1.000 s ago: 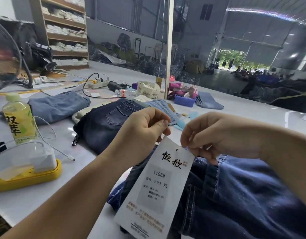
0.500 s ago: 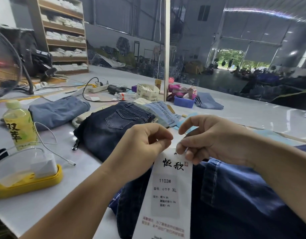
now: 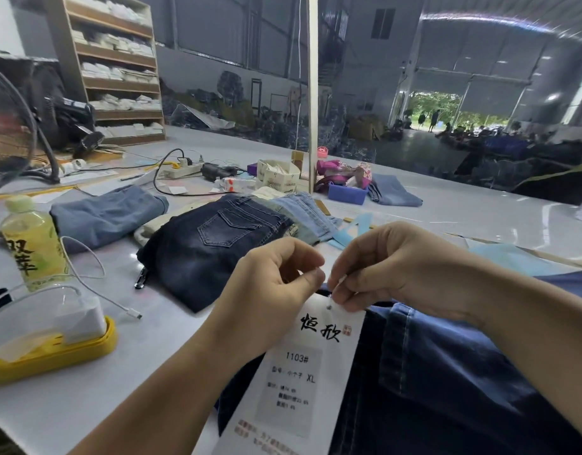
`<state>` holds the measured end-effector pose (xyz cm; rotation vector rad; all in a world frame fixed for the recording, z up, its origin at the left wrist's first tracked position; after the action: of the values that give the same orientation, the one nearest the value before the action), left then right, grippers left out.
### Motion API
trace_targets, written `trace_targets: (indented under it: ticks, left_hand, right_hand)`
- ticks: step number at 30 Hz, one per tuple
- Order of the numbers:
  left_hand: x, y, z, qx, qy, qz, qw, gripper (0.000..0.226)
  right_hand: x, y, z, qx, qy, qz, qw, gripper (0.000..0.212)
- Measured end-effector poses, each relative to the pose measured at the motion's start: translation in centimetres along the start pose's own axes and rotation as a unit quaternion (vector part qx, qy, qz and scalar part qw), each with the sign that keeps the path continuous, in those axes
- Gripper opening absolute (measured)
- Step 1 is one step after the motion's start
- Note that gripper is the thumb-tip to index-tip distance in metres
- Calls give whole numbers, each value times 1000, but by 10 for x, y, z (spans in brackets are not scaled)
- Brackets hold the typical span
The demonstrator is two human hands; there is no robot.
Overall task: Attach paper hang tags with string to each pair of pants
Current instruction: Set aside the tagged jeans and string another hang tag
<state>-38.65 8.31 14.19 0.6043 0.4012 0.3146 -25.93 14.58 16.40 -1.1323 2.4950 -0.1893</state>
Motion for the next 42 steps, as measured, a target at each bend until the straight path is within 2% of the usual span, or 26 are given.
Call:
trace_targets:
  ticks: [4, 11, 21, 23, 26, 28, 33, 38, 42]
  left_hand:
    - [6, -6, 0, -6, -9, -19, 1000, 10]
    - [2, -11, 1, -10, -30, 14, 999, 12]
    - [3, -13, 1, -39, -104, 24, 994, 7]
    - [4, -14, 1, -40, -118, 22, 992, 14]
    - [3, -14, 0, -41, -133, 21, 990, 4]
    - [2, -15, 0, -39, -122, 25, 991, 13]
    - [2, -14, -1, -28, -128, 41, 991, 8]
    - [3, -13, -1, -11, -149, 48, 988, 13]
    - [5, -12, -2, -9, -171, 51, 984, 22]
  right_hand:
    - [4, 0, 3, -4, -23, 12, 1000, 28]
    - [5, -3, -4, -59, -48, 30, 997, 19]
    - [1, -3, -6, -94, -54, 47, 993, 25]
    - [1, -2, -6, -95, -53, 54, 993, 23]
    - [0, -2, -4, -95, -45, 61, 993, 17]
    - [0, -2, -3, -93, -38, 65, 993, 15]
    - [4, -4, -6, -107, -40, 57, 992, 20]
    - [6, -4, -7, -113, -38, 52, 992, 21]
    - [4, -4, -7, -118, -49, 67, 989, 13]
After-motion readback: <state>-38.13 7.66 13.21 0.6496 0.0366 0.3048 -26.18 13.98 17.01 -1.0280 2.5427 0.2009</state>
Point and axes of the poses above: each hand's wrist, its own y-axis towards the middle knuckle, its own x-axis out of the palm, z = x × y, the point moved 8 cm from there along y, towards the middle knuckle, and after that the axes turned 11 degrees about x, right-handed, at the moved point
